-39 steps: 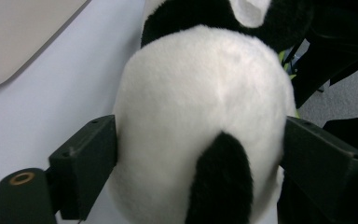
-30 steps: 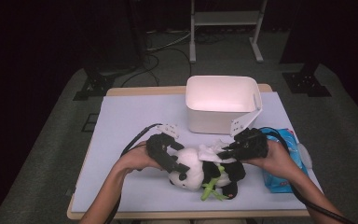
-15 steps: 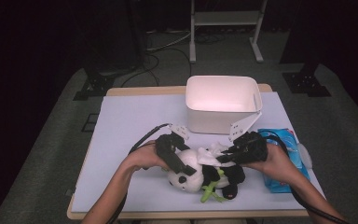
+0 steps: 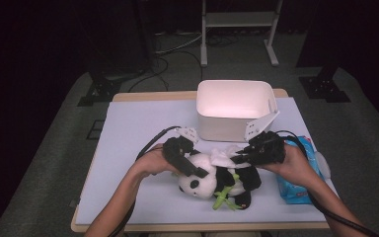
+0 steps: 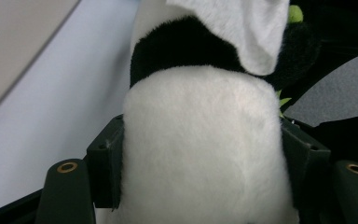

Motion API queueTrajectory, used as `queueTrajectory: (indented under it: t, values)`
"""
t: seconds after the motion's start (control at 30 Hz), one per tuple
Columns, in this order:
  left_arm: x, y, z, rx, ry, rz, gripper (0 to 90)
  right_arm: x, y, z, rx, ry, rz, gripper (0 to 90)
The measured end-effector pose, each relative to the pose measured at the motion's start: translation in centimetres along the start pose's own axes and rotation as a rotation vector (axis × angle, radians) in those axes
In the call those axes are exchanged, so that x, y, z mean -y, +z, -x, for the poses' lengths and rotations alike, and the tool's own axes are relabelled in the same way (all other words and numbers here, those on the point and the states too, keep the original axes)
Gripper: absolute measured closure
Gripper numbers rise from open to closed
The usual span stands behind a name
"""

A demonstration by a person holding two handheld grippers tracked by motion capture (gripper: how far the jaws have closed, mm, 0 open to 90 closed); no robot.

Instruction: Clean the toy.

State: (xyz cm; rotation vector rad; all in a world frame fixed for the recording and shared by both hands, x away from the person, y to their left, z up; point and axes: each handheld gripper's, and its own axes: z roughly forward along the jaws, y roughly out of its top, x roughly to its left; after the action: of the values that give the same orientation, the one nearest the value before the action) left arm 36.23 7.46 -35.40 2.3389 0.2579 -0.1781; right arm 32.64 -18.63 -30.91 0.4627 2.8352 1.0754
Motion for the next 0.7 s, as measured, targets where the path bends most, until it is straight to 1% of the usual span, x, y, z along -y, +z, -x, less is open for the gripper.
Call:
queueTrajectory:
  t: [0.1,0.13,0.3,0.43,0.47,0.5,0.57,0.7]
  values:
    - [-0.6,-0.3,-0.3,-0.021,0.008,0.013,30.6,-0.2,-0.3,0.6,0.011,0.003,0.003,84.3]
    - [-0.8,-0.5,-0.5,-0.031,0.025,0.006,30.8,-0.3,-0.4,0.7,0.013,0.007,0.005,84.3]
    - [-1.9,-1.0,-1.2,-0.069,0.06,0.008,31.1,-0.6,-0.8,1.8,0.029,0.014,0.019,84.3]
    - [-2.4,-1.2,-1.9,-0.068,0.06,0.022,31.0,-0.9,-0.8,2.5,0.035,0.021,0.018,84.3]
    - [-2.6,-1.3,-2.0,-0.071,0.071,0.023,31.1,-0.9,-0.9,2.6,0.038,0.02,0.016,84.2]
    - [-2.7,-1.4,-2.1,-0.077,0.079,0.027,31.1,-1.0,-0.9,2.9,0.038,0.025,0.02,84.3]
    - [-2.6,-1.3,-2.3,-0.075,0.076,0.038,31.0,-1.0,-0.9,3.1,0.041,0.031,0.022,84.3]
    - [-1.7,-0.8,-2.4,-0.07,0.067,0.045,30.5,-0.8,-0.4,3.2,0.027,0.04,0.014,84.3]
